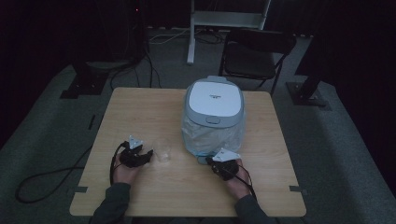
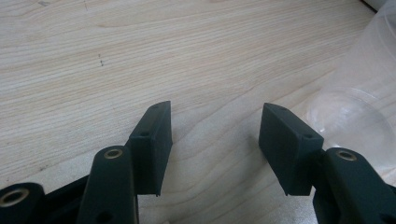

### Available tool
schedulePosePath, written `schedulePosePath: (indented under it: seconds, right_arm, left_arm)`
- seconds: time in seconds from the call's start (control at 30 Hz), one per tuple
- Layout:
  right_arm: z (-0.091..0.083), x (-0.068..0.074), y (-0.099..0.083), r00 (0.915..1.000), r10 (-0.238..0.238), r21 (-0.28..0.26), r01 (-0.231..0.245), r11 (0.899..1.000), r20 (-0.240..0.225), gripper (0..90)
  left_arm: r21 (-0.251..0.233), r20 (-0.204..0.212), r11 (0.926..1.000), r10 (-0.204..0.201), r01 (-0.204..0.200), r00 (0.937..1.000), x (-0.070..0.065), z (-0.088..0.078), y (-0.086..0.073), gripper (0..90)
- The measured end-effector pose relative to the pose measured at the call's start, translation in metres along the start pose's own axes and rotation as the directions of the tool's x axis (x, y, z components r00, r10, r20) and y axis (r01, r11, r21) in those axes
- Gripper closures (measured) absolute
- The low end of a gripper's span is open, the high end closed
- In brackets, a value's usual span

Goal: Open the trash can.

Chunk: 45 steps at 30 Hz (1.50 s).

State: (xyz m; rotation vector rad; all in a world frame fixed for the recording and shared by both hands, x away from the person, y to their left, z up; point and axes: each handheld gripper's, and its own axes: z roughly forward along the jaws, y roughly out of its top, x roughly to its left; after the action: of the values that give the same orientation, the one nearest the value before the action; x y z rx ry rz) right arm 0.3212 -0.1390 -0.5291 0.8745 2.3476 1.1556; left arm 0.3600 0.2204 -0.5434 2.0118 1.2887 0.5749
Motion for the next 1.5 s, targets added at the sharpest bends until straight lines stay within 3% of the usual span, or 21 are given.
schedulePosePath:
  seconds: [0.53,1.5]
  right_arm:
    - [0.0016,0.0006,-0.0029,0.9997,-0.023,0.003,0.023,1.0,0.002,90.0]
    - [0.0037,0.0009,-0.0035,0.9999,-0.014,0.016,0.014,1.0,0.005,90.0]
  left_arm:
    - [-0.001,0.0,1.0,0.0,0.0,1.0,-0.0007,-0.0002,-0.0003,44.9]
    - [0.0,0.0,1.0,0.0,0.0,1.0,-0.0008,-0.0003,-0.0003,44.8]
